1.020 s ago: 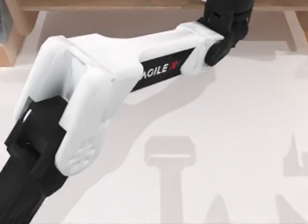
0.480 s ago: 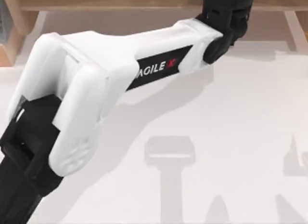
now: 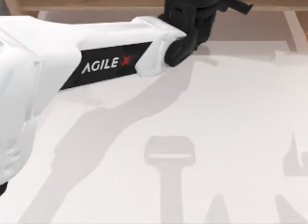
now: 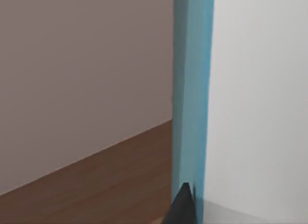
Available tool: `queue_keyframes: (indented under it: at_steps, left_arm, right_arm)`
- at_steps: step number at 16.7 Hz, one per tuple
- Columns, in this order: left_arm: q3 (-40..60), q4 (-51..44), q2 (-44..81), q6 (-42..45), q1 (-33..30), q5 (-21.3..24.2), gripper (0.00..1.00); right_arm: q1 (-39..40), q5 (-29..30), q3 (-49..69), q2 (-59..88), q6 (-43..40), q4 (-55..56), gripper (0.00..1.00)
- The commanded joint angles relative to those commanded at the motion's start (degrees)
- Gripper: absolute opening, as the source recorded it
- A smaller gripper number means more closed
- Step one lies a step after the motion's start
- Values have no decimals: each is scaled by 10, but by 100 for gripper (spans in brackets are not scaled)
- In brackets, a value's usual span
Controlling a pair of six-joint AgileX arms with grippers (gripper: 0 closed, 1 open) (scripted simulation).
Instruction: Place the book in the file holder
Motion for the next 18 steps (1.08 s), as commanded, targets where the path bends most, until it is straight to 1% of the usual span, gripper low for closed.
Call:
queue_keyframes:
  at_steps: [5,9,11,14,18]
  left_arm:
    - [-218,5,-181,123,52,140,0]
    - [-388,13,-329,230,136,255,0]
    - [-463,17,-387,288,195,308,0]
    - [-561,23,-441,380,301,379,0]
    - [-638,34,-452,507,458,455,0]
  right_arm:
    - [0,0,0,0,0,0,100]
    - [0,0,0,0,0,0,100]
    - [0,0,0,0,0,0,100]
    - [0,0,0,0,0,0,100]
    - [0,0,0,0,0,0,100]
